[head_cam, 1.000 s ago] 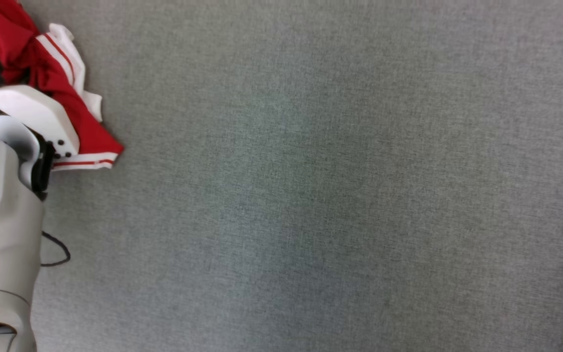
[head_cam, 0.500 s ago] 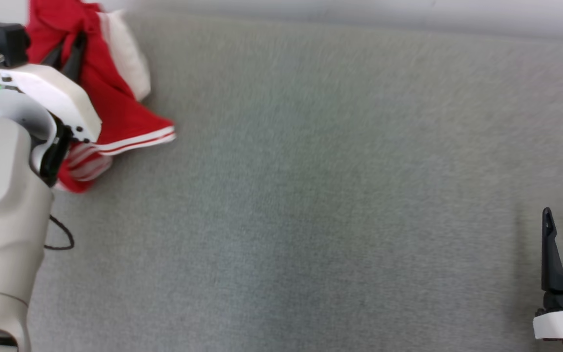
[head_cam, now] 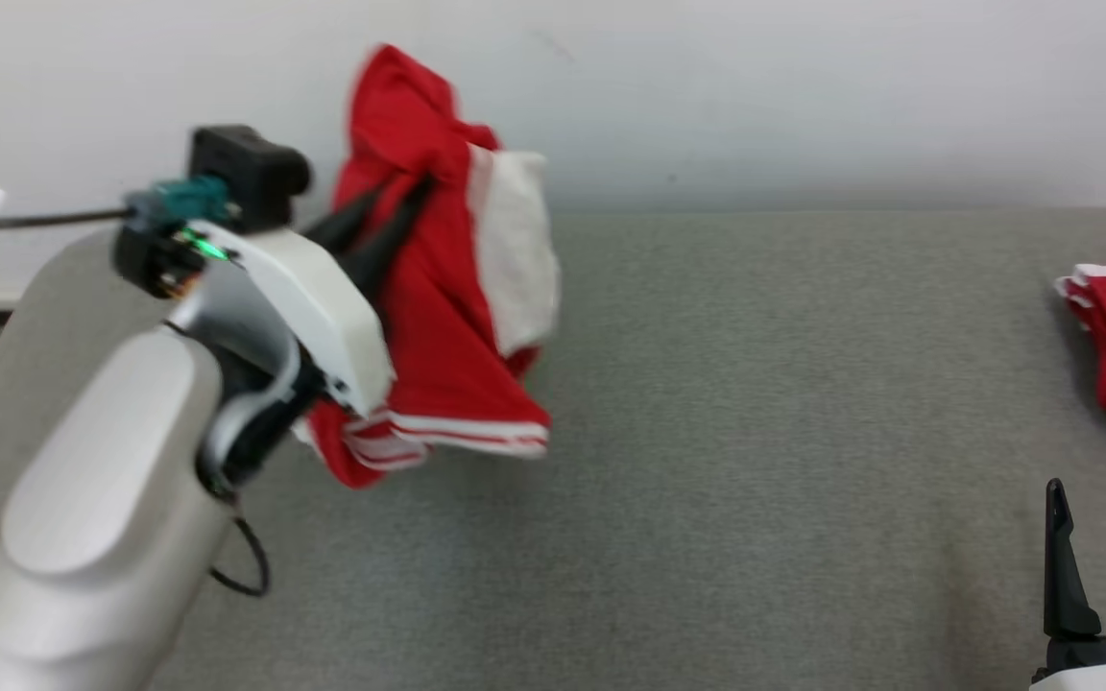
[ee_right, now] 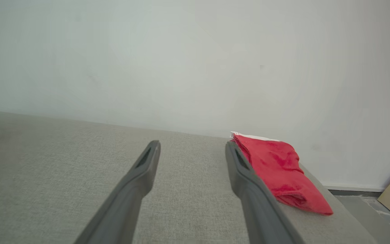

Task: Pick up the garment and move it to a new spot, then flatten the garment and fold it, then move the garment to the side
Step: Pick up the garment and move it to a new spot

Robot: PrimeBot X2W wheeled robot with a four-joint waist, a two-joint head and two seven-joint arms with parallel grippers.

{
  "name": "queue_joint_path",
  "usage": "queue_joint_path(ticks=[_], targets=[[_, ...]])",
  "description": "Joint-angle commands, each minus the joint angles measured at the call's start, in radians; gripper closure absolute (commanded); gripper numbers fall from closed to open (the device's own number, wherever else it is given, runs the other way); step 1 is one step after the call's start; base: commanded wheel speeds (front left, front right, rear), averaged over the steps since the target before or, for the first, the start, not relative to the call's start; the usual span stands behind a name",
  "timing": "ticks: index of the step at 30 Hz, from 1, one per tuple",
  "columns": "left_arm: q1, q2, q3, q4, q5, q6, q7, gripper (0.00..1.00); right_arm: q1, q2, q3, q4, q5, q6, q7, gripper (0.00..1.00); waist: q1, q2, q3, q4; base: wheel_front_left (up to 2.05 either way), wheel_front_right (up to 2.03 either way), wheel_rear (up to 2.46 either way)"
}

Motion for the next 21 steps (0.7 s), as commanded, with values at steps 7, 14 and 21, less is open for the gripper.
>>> queue_joint_path(ticks=[7, 14, 21], targets=[[0.136, -0.062, -0.054, -0.317, -0.104, 0.046, 0.126, 1.00, 0.013, 0.010, 0.002, 0.011, 0.009, -0.002, -0.003, 0.00, 0.0003, -0.0001, -0.025, -0.102, 0.00, 0.00, 0.00], [0.230, -0.121, -0.103, -0.404, -0.237, 0.081, 0.229, 1.00, -0.007, 0.015, 0.020, 0.012, 0.018, -0.002, -0.003, 0.00, 0.0003, -0.0001, 0.001, -0.167, 0.00, 0.00, 0.00], [0.236, -0.120, -0.094, -0.181, -0.239, 0.095, 0.216, 1.00, -0.035, 0.016, 0.034, 0.013, 0.024, -0.002, -0.003, 0.00, 0.0003, -0.0001, 0.057, -0.208, 0.00, 0.00, 0.00]])
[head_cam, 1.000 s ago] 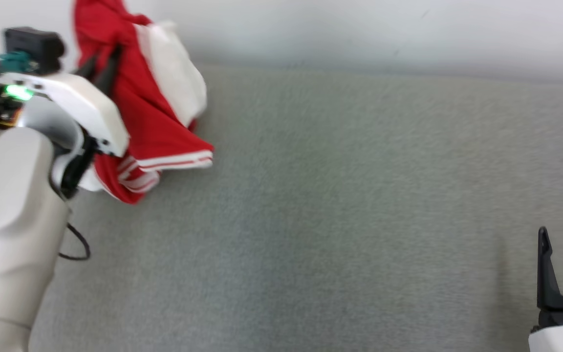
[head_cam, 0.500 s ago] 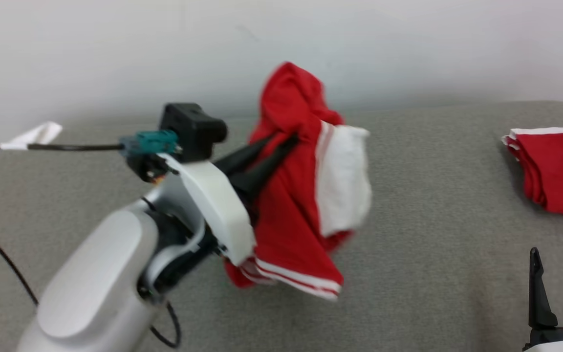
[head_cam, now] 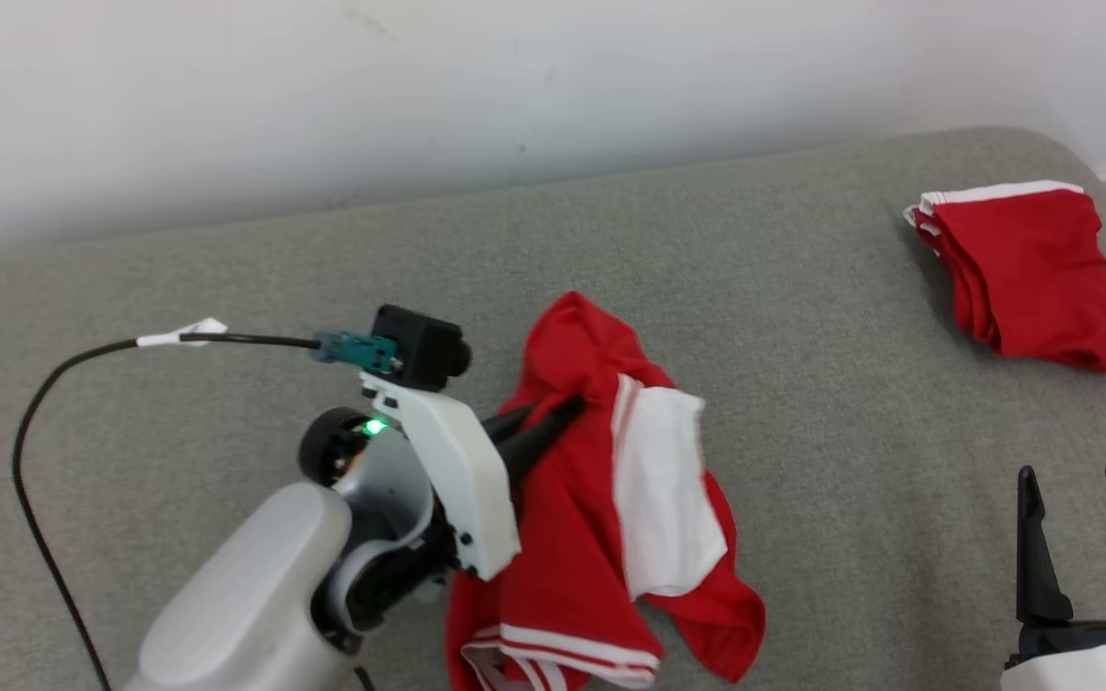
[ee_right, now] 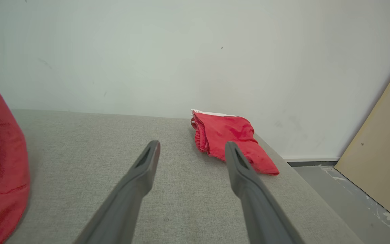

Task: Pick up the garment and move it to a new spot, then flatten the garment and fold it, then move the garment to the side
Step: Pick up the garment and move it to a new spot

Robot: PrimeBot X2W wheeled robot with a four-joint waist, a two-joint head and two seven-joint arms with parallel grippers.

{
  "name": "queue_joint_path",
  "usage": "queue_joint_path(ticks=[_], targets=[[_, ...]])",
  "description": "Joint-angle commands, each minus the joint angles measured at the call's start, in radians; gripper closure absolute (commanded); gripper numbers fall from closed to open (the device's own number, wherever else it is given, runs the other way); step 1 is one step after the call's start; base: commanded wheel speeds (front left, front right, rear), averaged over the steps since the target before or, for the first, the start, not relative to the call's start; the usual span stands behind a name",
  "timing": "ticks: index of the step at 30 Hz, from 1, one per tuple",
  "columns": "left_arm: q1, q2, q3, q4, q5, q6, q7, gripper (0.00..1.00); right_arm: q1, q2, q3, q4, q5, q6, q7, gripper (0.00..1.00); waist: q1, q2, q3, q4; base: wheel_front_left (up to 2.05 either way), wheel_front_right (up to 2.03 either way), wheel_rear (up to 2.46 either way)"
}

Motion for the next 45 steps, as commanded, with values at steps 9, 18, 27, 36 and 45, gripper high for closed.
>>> queue_joint_path(ticks=[9, 18, 27, 36, 45], targets=[[-0.157, -0.033, 0.029, 0.419, 0.160, 0.006, -0.266, 1.00, -0.043, 0.001, 0.030, 0.016, 0.018, -0.002, -0.003, 0.00, 0.0001, -0.0001, 0.064, -0.050, 0.00, 0.00, 0.00], [-0.198, -0.097, -0.008, 0.686, 0.246, 0.001, -0.505, 0.00, -0.035, 0.001, 0.049, 0.034, 0.007, -0.002, -0.003, 0.00, 0.0001, -0.0001, 0.036, -0.054, 0.00, 0.00, 0.00], [-0.111, -0.133, -0.017, 0.700, 0.284, 0.015, -0.702, 0.00, 0.016, -0.001, 0.012, 0.018, -0.025, -0.002, -0.003, 0.00, 0.0001, -0.0001, -0.049, -0.012, 0.00, 0.00, 0.00], [0.242, -0.125, 0.117, 0.305, 0.438, 0.142, -0.717, 0.00, 0.105, -0.017, -0.025, 0.007, -0.030, -0.002, -0.003, 0.00, 0.0001, -0.0001, -0.141, 0.067, 0.00, 0.00, 0.00], [0.483, -0.142, 0.234, 0.142, 0.548, 0.149, -0.718, 0.00, 0.137, -0.017, -0.020, 0.006, -0.035, -0.002, -0.003, 0.00, 0.0001, -0.0001, -0.161, 0.126, 0.00, 0.00, 0.00]])
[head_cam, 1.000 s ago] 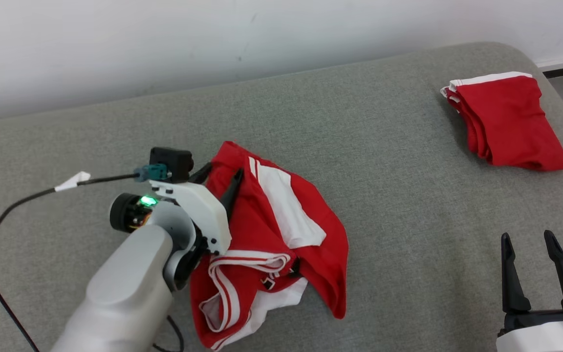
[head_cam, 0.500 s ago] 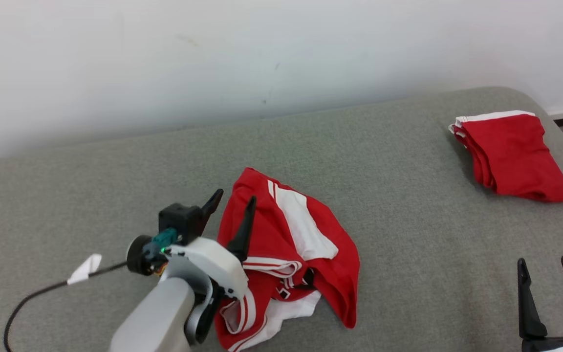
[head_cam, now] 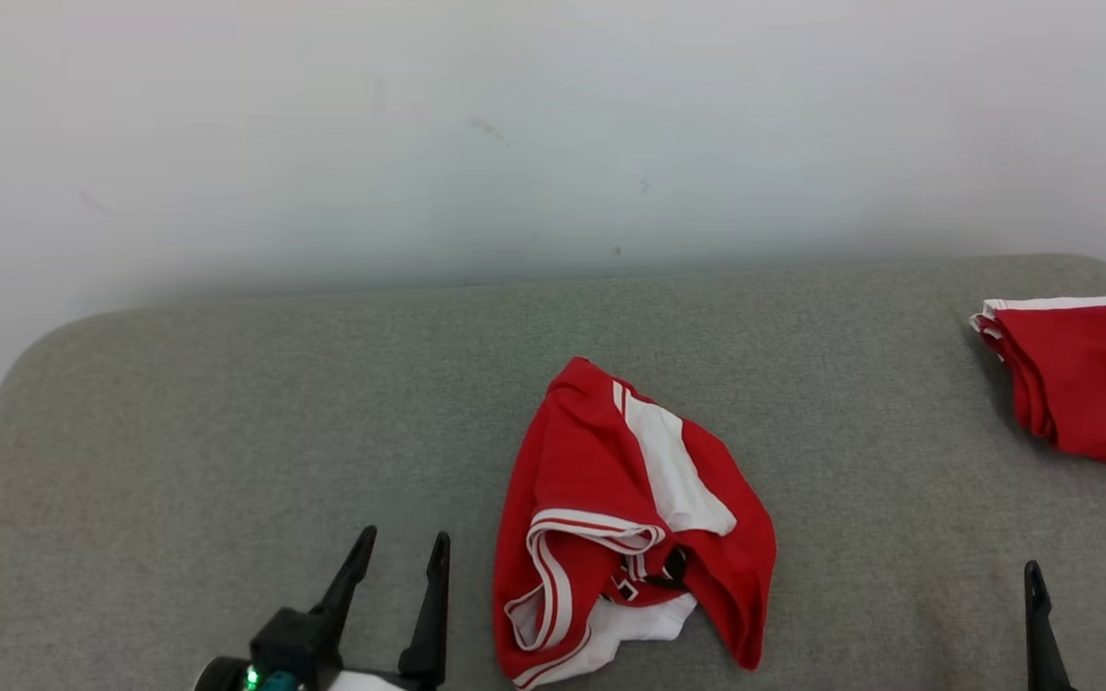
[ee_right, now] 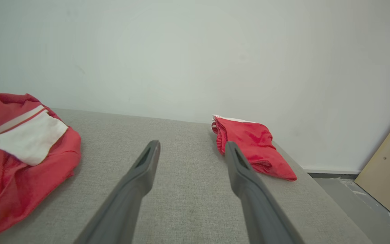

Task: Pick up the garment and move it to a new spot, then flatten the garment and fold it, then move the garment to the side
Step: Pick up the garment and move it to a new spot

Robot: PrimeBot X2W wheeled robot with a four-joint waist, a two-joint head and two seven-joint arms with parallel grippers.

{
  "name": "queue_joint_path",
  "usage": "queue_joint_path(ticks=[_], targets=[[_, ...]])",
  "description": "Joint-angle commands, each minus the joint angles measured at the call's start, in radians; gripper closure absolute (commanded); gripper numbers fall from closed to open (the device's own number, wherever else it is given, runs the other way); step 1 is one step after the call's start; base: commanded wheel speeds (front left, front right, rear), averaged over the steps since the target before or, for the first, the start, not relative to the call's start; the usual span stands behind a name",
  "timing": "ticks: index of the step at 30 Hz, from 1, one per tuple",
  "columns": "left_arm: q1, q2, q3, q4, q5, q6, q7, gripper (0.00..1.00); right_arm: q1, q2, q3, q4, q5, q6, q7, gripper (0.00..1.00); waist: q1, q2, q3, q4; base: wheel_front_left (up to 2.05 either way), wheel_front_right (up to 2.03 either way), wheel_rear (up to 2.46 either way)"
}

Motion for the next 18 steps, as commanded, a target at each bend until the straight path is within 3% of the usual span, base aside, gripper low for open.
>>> queue_joint_path(ticks=[1, 18], targets=[[0.018, -0.005, 0.010, -0.009, 0.020, -0.004, 0.000, 0.00, 0.012, -0.004, 0.004, 0.000, -0.009, -0.002, -0.003, 0.00, 0.0000, 0.0000, -0.007, 0.012, 0.00, 0.00, 0.00], [0.257, -0.072, 0.220, -0.105, 0.140, -0.081, 0.000, 0.00, 0.058, 0.012, 0.052, 0.027, -0.006, -0.002, -0.003, 0.00, 0.0000, 0.0000, -0.051, 0.069, 0.00, 0.00, 0.00]])
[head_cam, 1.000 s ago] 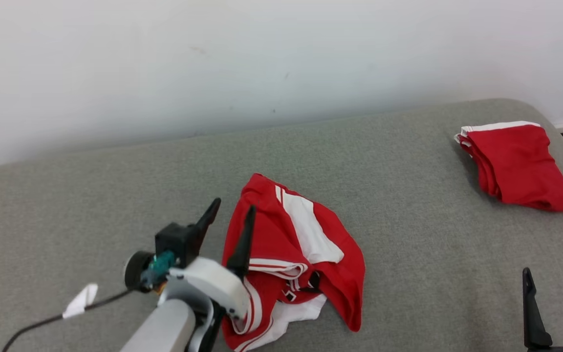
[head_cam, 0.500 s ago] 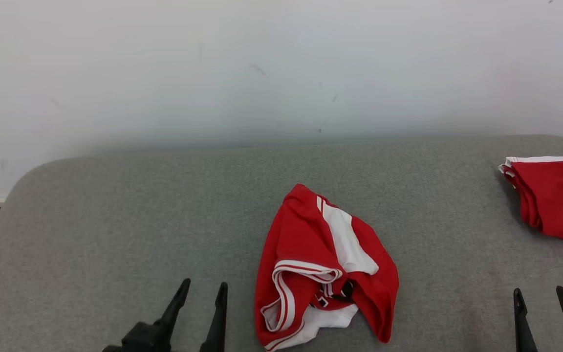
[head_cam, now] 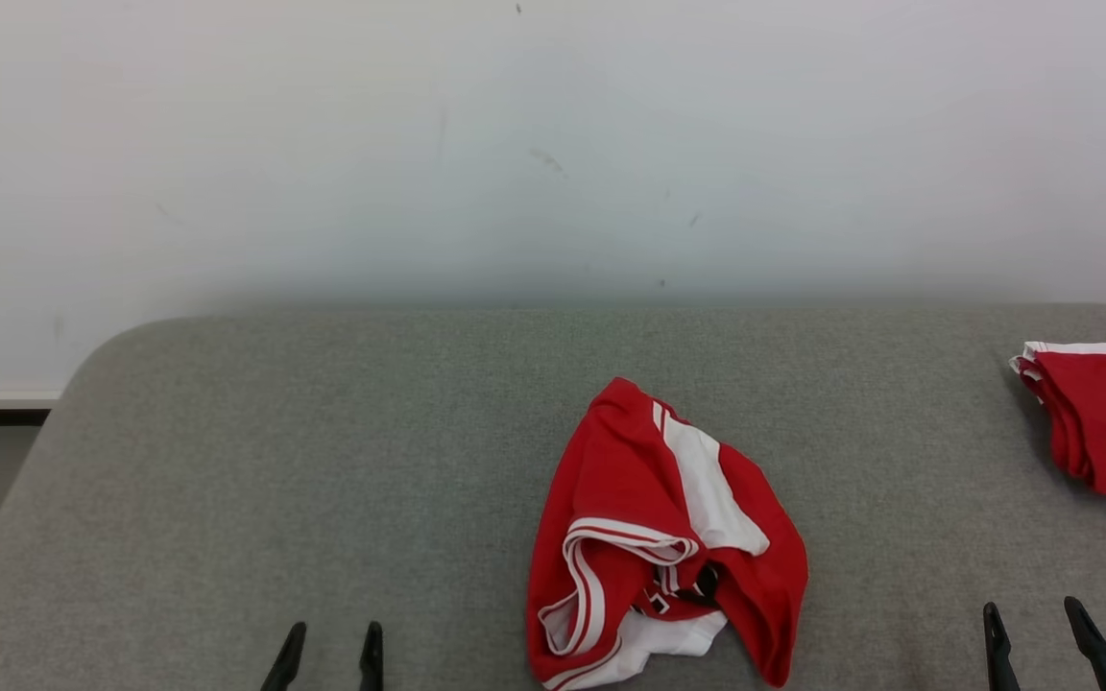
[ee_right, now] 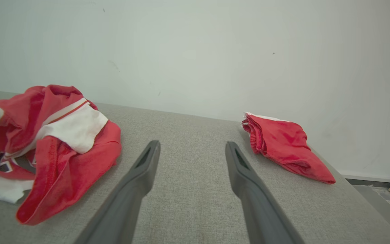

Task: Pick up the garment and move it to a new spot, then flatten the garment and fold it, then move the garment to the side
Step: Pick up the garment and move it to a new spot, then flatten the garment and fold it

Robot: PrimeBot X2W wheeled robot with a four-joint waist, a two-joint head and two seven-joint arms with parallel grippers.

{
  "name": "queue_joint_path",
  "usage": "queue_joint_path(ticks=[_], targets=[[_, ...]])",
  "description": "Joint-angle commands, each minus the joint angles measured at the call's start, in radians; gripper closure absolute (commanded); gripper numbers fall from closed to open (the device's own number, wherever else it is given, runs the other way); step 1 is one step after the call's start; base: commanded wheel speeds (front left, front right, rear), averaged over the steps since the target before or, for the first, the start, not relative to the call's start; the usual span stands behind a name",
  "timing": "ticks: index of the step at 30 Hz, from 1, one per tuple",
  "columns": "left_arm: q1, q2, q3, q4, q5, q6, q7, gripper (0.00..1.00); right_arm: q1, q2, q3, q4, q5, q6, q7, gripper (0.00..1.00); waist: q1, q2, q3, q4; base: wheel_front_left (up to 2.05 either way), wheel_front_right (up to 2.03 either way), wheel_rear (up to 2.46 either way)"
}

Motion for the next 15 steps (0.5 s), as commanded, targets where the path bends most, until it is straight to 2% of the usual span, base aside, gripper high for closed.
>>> queue_joint_path(ticks=[1, 15], targets=[[0.013, -0.002, 0.009, -0.004, 0.018, -0.007, 0.000, 0.00, 0.012, 0.001, 0.000, 0.004, -0.002, -0.002, -0.003, 0.00, 0.0000, 0.0000, -0.004, 0.001, 0.00, 0.00, 0.00], [0.056, -0.030, 0.067, -0.012, 0.036, -0.050, 0.000, 0.00, -0.001, 0.001, 0.010, 0.017, 0.018, -0.002, -0.003, 0.00, 0.0000, 0.0000, -0.025, -0.009, 0.00, 0.00, 0.00]])
